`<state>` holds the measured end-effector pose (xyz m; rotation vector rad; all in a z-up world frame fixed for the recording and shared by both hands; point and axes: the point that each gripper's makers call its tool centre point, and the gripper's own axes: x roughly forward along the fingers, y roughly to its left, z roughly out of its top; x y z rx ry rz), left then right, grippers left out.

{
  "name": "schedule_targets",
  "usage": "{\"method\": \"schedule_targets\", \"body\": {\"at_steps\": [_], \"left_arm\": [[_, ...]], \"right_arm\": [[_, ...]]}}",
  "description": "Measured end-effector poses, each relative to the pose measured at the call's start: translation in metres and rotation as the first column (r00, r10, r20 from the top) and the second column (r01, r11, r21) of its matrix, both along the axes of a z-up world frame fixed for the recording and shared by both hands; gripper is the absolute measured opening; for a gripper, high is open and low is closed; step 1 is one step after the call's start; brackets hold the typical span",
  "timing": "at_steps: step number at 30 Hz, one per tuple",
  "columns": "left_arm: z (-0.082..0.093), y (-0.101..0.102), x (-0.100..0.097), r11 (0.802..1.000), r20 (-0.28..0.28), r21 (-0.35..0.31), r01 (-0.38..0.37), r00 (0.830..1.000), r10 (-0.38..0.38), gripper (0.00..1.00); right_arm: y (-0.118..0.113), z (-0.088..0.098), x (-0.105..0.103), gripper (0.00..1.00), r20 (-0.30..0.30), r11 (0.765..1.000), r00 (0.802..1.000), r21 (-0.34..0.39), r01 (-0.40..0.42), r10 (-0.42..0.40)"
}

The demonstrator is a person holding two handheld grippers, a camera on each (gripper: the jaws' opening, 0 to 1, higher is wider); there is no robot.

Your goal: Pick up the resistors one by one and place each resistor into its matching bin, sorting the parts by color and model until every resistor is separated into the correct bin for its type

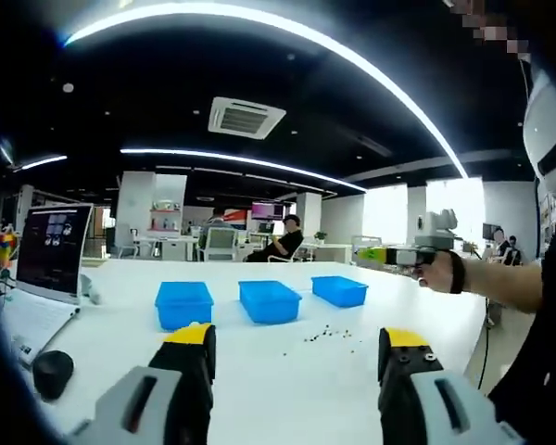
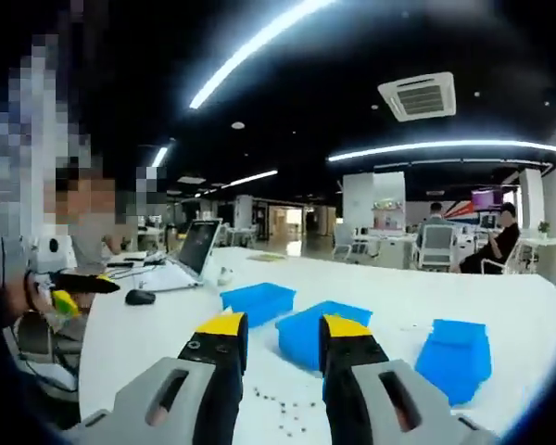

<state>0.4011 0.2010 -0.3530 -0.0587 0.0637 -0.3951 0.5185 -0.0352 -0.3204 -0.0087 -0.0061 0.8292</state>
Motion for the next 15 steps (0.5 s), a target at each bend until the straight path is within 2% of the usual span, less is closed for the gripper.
{"method": "schedule_targets", "body": {"at_steps": [3, 7, 11, 15], "left_arm": [[0.0, -0.007, 0.003, 1.0, 0.0, 0.006, 0.024, 1.0, -0.024, 0.72], [0.0, -0.013, 0.005, 0.999, -0.004, 0.01, 0.041, 0.999, -0.041, 0.72], [-0.003, -0.014, 0.006, 0.999, -0.015, 0.005, 0.045, 0.999, -0.045, 0.72], [-0.007, -0.016, 0.006, 0.999, -0.028, -0.006, 0.054, 0.998, -0.055, 0.72]], "right_arm": [[-0.041, -0.014, -0.027, 0.32, -0.007, 0.997, 0.997, 0.003, 0.075, -0.075], [-0.075, -0.026, -0.056, 0.32, -0.019, 0.989, 0.989, -0.003, 0.148, -0.148], [-0.087, -0.037, -0.079, 0.32, -0.025, 0.983, 0.983, -0.032, 0.181, -0.182], [-0.078, -0.043, -0.082, 0.32, -0.026, 0.987, 0.99, -0.08, 0.139, -0.141]]}}
